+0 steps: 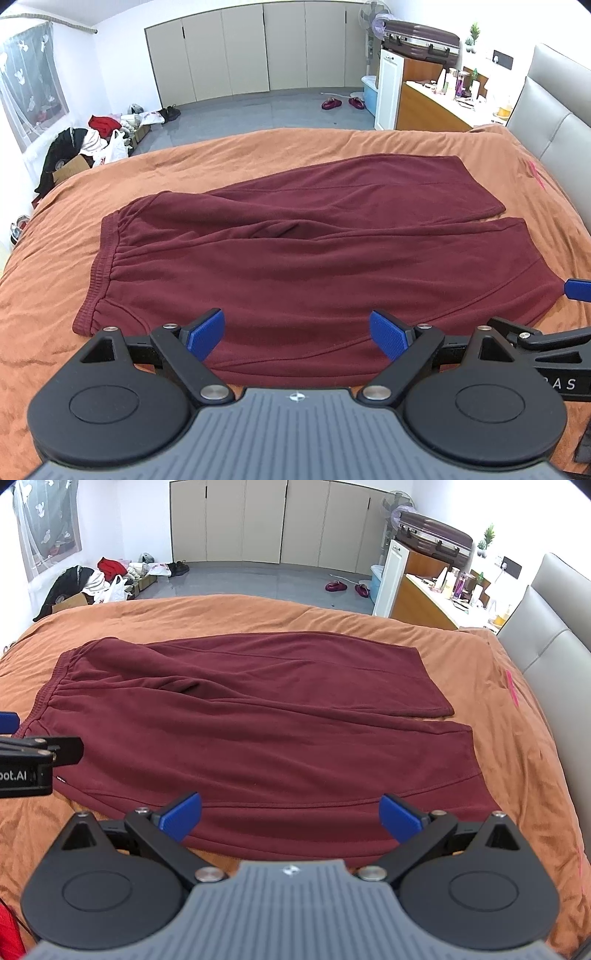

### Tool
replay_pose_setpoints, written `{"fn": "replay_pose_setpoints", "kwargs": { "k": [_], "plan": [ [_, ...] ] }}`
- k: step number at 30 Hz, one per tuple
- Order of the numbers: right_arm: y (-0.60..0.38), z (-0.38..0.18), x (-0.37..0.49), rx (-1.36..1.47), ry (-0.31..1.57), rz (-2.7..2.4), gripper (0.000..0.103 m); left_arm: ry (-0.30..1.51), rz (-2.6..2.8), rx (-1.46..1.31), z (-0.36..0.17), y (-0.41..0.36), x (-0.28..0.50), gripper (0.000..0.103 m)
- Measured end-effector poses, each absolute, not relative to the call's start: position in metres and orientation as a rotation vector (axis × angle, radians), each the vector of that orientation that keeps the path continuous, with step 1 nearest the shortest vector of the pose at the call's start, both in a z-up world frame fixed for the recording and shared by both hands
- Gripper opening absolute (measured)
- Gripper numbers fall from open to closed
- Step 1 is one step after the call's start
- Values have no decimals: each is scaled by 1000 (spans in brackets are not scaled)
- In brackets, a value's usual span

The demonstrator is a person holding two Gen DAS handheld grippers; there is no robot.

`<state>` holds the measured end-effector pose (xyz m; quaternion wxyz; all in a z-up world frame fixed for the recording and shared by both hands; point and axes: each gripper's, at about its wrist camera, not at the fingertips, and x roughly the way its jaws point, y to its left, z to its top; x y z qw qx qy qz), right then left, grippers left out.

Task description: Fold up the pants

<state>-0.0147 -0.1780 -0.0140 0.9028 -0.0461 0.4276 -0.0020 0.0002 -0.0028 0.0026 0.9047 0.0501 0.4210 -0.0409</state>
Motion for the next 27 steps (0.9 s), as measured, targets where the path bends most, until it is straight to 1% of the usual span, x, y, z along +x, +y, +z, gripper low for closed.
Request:
{"fn": "replay_pose_setpoints", "kwargs": {
  "k": [27],
  "plan": [
    [-172,-23,-12,-123,886,-2,98,864,-61,138,-3,-2,8,103]
  ]
}}
